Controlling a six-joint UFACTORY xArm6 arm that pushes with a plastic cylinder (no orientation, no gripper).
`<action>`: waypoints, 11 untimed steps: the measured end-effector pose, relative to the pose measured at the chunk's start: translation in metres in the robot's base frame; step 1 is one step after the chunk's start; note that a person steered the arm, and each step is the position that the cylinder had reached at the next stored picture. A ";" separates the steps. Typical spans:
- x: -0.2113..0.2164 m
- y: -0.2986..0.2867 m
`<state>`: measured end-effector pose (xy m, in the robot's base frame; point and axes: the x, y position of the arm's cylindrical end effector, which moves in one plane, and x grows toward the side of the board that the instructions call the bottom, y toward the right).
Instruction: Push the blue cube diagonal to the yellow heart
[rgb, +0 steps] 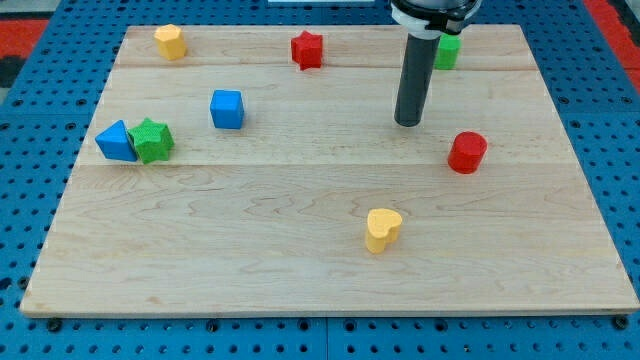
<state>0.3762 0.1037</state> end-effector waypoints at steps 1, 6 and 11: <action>0.000 0.004; 0.004 -0.113; 0.122 -0.205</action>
